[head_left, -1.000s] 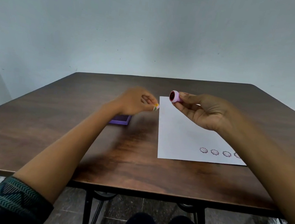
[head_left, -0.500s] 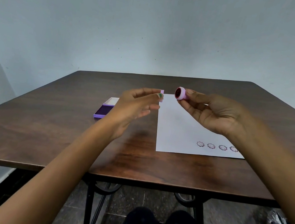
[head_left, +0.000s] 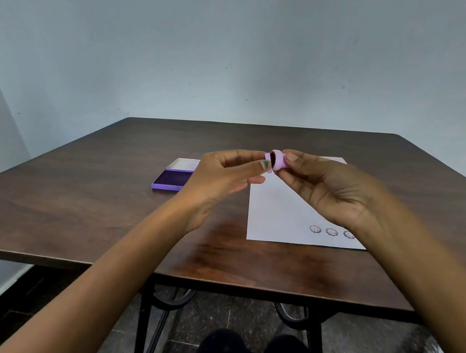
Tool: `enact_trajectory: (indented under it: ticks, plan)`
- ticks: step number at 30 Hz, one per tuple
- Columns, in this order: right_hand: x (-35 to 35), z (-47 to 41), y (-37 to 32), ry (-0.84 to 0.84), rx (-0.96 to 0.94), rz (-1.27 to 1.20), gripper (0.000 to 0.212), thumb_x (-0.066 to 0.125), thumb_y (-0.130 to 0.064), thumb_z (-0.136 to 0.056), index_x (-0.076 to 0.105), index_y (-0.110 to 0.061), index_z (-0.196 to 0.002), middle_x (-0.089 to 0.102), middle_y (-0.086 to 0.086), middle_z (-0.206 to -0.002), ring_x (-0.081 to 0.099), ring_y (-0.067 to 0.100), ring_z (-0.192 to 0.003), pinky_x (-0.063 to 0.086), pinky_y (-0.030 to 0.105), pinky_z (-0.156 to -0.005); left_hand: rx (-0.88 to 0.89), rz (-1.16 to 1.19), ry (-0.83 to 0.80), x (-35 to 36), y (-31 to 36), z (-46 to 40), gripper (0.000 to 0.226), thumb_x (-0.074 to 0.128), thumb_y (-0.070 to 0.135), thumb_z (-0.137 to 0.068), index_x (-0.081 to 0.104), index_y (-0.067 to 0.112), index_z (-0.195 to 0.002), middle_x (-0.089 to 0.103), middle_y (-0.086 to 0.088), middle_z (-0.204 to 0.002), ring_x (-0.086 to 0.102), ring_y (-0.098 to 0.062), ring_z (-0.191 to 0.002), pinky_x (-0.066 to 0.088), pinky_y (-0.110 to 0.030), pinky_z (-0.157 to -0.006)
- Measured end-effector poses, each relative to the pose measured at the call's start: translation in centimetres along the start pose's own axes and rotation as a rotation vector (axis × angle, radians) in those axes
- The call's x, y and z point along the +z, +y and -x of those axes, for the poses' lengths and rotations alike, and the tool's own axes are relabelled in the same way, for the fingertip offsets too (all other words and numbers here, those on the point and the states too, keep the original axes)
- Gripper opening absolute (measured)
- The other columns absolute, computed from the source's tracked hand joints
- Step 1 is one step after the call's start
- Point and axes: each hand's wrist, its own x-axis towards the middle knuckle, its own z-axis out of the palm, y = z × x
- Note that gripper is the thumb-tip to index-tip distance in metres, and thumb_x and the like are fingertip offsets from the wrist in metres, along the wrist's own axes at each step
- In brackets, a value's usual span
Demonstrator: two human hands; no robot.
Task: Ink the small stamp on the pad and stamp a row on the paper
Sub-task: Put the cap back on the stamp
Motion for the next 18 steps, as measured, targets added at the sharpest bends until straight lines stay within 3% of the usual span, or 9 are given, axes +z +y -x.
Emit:
enact_trajectory:
  ticks: [3, 7, 13, 18]
  plan:
    - [0.02, 0.1, 0.15, 0.028, -0.044, 0.062, 0.011, 0.062, 0.008, -0.079, 0.066, 0.008, -0.089, 0.069, 0.019, -0.092, 0.072, 0.021, -0.074, 0.061, 0.025, -0.067, 0.017, 0.001, 0.012, -0.13, -0.07, -0.13, 0.014, 0.071, 0.03, -0.079, 0.074, 0.029, -0.092, 0.076, 0.005, -0.096, 0.071, -0.009, -0.089, 0.05, -0.026, -0.09]
    - [0.16, 0.16, 0.36, 0.054, -0.085, 0.112, 0.009, 0.063, 0.008, -0.078, 0.067, 0.006, -0.086, 0.07, 0.017, -0.087, 0.072, 0.018, -0.065, 0.061, 0.024, -0.065, 0.034, 0.027, 0.007, -0.25, -0.24, -0.2, 0.017, 0.072, 0.029, -0.077, 0.074, 0.026, -0.094, 0.076, 0.006, -0.094, 0.071, -0.009, -0.09, 0.053, -0.019, -0.082]
    - [0.57, 0.12, 0.7, 0.069, -0.092, 0.118, 0.01, 0.061, 0.008, -0.081, 0.066, 0.006, -0.089, 0.069, 0.016, -0.088, 0.069, 0.02, -0.074, 0.06, 0.026, -0.071, 0.046, 0.073, 0.027, -0.35, -0.48, -0.24, 0.026, 0.074, 0.024, -0.076, 0.073, 0.019, -0.1, 0.076, 0.0, -0.095, 0.071, -0.012, -0.091, 0.054, -0.018, -0.08]
    - [0.72, 0.06, 1.0, 0.081, -0.094, 0.114, 0.009, 0.061, 0.006, -0.081, 0.066, 0.004, -0.088, 0.07, 0.014, -0.088, 0.07, 0.02, -0.075, 0.059, 0.026, -0.073, 0.064, 0.11, 0.041, -0.28, -0.66, -0.3, 0.02, 0.076, 0.022, -0.073, 0.075, 0.021, -0.092, 0.077, 0.003, -0.089, 0.072, -0.012, -0.088, 0.053, -0.015, -0.071]
